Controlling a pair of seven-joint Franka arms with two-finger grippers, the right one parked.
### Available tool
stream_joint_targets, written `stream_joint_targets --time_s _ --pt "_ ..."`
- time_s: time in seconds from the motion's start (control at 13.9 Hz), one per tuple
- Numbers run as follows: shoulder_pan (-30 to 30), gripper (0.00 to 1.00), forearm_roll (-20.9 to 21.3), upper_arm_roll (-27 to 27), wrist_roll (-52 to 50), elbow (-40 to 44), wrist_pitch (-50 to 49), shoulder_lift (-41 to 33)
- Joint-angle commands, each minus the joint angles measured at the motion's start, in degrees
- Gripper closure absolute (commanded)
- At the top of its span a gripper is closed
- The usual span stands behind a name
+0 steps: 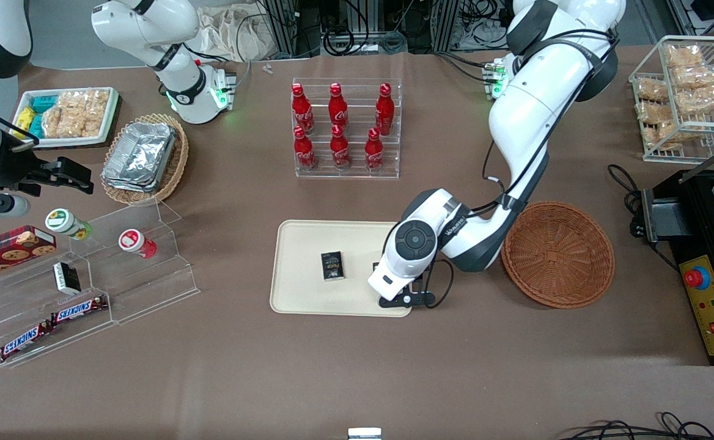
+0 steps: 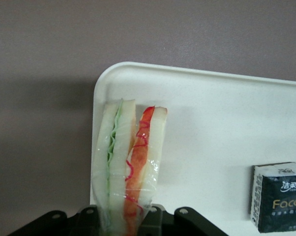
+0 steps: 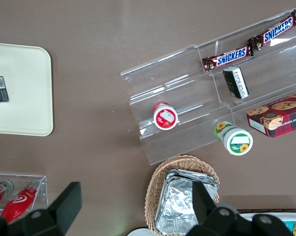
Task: Place sandwich from basket to tray
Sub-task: 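Lower the sandwich onto the tray beside the tissue pack and open the left gripper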
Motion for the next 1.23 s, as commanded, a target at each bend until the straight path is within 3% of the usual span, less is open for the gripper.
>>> stream_joint_targets --time_s 0.0,0.07,0.22,0.72,1.01,1.15 --pt "-0.76 0.71 0.55 0.64 -0.03 2.68 0.39 1.44" --pt "-0.76 0.36 0.55 0.64 -0.29 2.68 1.36 1.7" --pt "-0.76 0.04 0.64 0.64 -2.83 2.68 3.47 2.05" --pt "0.02 0.01 0.55 0.64 -3.2 2.59 2.6 0.83" --pt "1.07 0.01 0.73 2.47 -3.37 2.15 -12.38 -8.64" --pt "5.18 0.01 -1.02 2.13 -2.5 1.54 -17.6 -13.57"
